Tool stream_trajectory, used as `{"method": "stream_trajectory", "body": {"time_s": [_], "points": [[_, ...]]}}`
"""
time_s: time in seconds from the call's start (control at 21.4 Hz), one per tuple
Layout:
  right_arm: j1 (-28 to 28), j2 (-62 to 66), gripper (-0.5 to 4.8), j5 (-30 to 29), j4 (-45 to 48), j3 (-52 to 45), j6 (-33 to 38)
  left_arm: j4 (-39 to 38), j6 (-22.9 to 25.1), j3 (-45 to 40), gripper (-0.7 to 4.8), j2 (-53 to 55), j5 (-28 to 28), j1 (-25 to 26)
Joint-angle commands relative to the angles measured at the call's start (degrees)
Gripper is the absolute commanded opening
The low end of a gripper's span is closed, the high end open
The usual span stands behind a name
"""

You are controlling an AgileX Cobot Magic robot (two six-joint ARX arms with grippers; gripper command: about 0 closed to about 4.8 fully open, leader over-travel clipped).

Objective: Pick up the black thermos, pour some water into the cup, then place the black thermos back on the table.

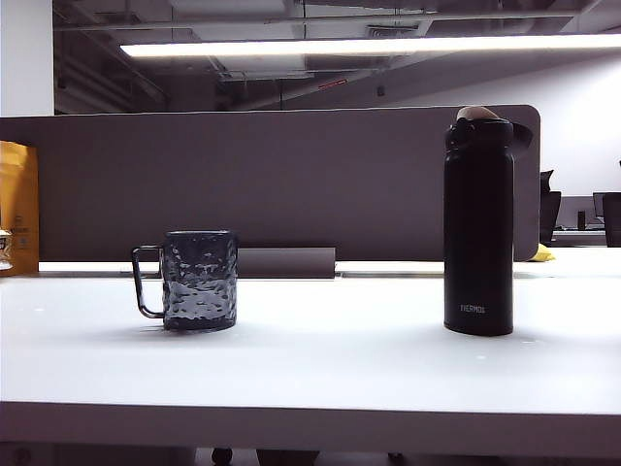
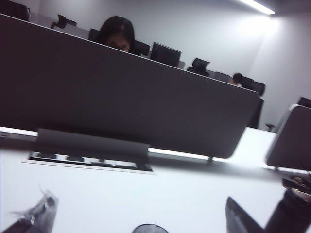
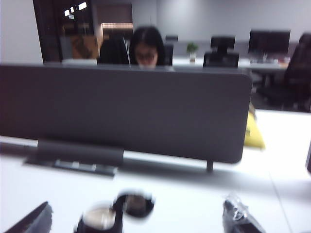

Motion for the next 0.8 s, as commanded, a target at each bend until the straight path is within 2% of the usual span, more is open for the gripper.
{"method": "stream_trajectory", "body": {"time_s": [0.05,0.14,0.23,0.28,0.33,0.42,0.47,0.56,0.66,0.8], "points": [[0.2,5.2,4.79,-1.9,6.7,1.4,0.2,0.8,0.1,4.6,4.79,6.8,4.8,-0.3],[0.4,8.0,4.79,-2.4,7.6,1.4,0.6,2.3,1.6,6.1,4.79,10.5,3.8,-2.7],[2.4,11.1,4.79,-2.4,7.7,1.1,0.6,4.4,3.1,6.3,4.79,14.6,2.2,-7.7],[4.4,13.6,4.79,-2.3,8.7,0.6,0.2,4.9,5.5,6.3,4.79,16.7,0.2,-11.7],[5.4,14.6,4.79,-1.8,9.5,0.1,0.2,5.0,6.6,6.3,4.79,17.6,-0.6,-13.6],[8.7,17.6,4.79,1.9,11.5,-2.2,0.3,4.9,11.1,6.3,4.79,20.1,-4.3,-20.5],[10.6,19.2,4.79,5.2,13.0,-4.3,2.9,5.0,13.8,6.3,4.79,21.7,-7.6,-24.3],[12.9,20.9,4.79,7.7,17.8,-8.7,3.9,5.1,16.3,6.3,4.79,24.2,-9.0,-28.7],[15.2,21.7,4.79,8.2,24.3,-13.9,3.9,5.0,16.4,6.3,4.79,26.9,-10.2,-32.0],[18.2,23.4,4.79,9.7,31.5,-18.9,3.7,5.4,16.4,6.3,4.79,29.4,-11.2,-33.3]]}}
